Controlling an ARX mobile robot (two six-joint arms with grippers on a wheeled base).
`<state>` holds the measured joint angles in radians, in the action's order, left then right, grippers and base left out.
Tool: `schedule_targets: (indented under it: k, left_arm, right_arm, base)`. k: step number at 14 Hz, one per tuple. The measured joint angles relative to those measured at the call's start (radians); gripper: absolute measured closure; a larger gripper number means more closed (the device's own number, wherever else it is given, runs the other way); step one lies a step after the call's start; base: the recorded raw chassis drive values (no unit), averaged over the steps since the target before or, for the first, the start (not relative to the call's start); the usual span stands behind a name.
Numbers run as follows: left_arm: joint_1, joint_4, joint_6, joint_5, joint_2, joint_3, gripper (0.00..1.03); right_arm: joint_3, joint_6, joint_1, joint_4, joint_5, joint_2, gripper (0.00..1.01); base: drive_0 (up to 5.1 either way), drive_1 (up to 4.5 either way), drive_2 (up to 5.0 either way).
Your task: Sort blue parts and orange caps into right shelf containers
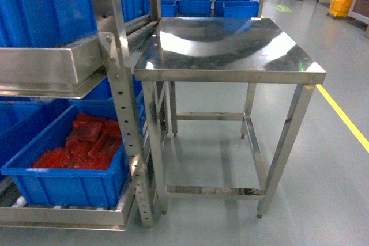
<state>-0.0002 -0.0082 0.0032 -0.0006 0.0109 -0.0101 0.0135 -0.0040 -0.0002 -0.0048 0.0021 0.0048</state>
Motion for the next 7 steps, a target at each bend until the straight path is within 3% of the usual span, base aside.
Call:
schedule_targets:
  k: [7]
  left_arm:
    - [0.0, 0.002, 0.0, 0.0, 0.0, 0.0, 0.6]
  right_arm:
    - [0.0, 0.0, 0.0, -0.002, -0.001, 0.0, 0.59]
  base:
    - [-5.0, 2.41, 2.4]
